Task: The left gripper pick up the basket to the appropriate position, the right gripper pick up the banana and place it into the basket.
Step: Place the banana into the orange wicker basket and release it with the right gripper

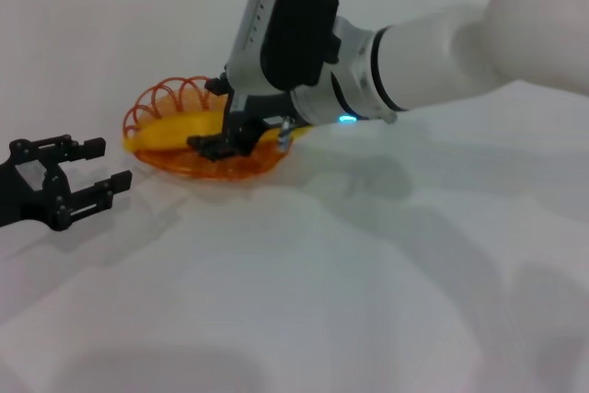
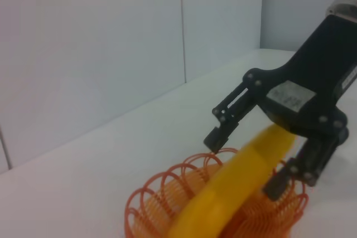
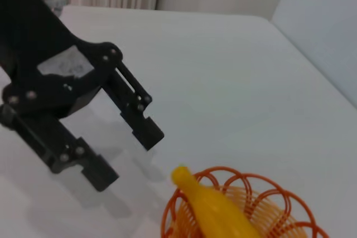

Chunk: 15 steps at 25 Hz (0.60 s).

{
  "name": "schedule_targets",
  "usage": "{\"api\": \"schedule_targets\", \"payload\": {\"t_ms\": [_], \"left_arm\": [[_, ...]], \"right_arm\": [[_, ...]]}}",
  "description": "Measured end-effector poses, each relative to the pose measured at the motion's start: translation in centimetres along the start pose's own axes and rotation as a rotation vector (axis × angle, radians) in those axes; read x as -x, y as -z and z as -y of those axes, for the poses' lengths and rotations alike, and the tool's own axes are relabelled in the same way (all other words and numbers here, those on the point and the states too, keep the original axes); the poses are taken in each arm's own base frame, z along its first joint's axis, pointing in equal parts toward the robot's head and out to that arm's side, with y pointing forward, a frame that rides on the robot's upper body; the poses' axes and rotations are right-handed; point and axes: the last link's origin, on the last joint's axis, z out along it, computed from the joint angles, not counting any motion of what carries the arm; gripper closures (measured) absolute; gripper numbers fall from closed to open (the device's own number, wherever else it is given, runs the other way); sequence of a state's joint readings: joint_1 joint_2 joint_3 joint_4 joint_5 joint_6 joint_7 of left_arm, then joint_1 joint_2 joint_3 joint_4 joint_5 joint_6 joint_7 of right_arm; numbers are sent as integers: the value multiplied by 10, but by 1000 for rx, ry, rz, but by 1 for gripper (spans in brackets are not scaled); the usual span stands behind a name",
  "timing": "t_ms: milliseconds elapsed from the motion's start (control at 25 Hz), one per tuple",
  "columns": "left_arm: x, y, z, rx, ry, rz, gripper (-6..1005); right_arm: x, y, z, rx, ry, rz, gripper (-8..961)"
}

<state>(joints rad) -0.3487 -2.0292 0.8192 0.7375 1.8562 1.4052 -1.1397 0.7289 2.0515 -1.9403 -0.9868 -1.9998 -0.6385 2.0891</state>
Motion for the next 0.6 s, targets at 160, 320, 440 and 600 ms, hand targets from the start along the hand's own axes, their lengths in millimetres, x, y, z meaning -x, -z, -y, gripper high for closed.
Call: {"api": "schedule_targets", "payload": {"t_ms": [160, 320, 440, 600], "left_arm": [[3, 1, -1, -2, 9, 2, 429], [4, 2, -2, -6, 10, 2, 429], [5, 2, -1, -11, 9, 3, 430], [6, 2, 0, -20, 10, 6, 430]], "right_arm": [[-12, 11, -4, -12, -26, 23, 236], [-30, 32, -4, -16, -62, 55, 110], [-44, 48, -5, 16, -100, 107, 59], [-69, 75, 1, 54, -161, 193, 59]]}}
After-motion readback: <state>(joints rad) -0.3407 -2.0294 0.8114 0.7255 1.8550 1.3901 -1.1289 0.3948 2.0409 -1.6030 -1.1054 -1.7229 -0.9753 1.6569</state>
